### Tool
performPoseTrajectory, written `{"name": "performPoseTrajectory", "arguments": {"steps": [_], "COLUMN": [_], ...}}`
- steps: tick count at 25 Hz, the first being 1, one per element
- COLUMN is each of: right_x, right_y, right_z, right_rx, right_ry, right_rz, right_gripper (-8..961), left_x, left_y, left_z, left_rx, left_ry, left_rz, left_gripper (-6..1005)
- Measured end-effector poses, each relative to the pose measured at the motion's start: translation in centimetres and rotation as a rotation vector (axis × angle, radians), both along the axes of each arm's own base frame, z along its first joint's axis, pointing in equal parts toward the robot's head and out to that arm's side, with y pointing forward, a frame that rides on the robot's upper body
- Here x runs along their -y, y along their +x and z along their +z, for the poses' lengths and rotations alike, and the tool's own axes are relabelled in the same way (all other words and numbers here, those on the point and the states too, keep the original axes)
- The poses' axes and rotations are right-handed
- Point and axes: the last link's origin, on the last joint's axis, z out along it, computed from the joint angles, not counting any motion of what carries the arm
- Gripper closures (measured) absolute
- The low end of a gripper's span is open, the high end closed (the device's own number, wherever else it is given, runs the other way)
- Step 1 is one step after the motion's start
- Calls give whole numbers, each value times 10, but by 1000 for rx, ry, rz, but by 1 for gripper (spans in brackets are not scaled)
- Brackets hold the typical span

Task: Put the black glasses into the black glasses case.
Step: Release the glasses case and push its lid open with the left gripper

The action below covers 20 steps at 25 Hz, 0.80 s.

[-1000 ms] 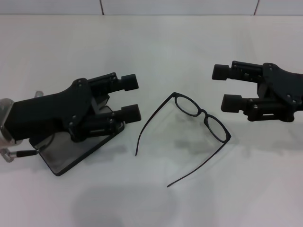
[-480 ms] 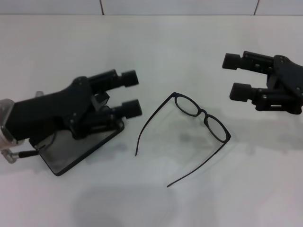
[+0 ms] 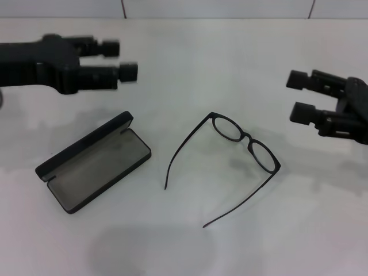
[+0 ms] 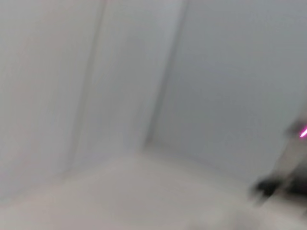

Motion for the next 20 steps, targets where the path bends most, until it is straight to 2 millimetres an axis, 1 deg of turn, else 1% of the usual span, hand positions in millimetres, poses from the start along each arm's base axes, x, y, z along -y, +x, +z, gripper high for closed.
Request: {"name": "performPoseTrajectory", "arguments": {"steps": [1, 3, 5, 8, 9, 14, 20], "right_x": [3, 7, 11, 14, 15, 15, 15], "right_y": [3, 7, 12, 15, 17, 16, 16], "right_z": [-1, -3, -3, -2, -1, -4, -4], "right_rx": [-6, -15, -24, -33, -36, -34, -34], "right_ry": [4, 11, 22, 31, 34, 32, 32], "right_rz": [-12, -30, -49, -62, -69, -72, -72], "right_gripper": [112, 113, 113, 113, 113, 113, 112], "left_x": [-3, -5, -7, -9, -10, -14, -16], "left_y": [3, 5, 7, 6, 5, -2, -16], "left_z": [2, -4, -17, -34, -37, -52, -66], "left_rx": [-96, -297, -482, -649, -673, -769, -856], "left_ry": [-1, -20, -48, -65, -63, -55, -74], "left_rz": [46, 121, 165, 201, 207, 237, 280], "left_gripper": [233, 236, 238, 242, 243, 363, 361]}}
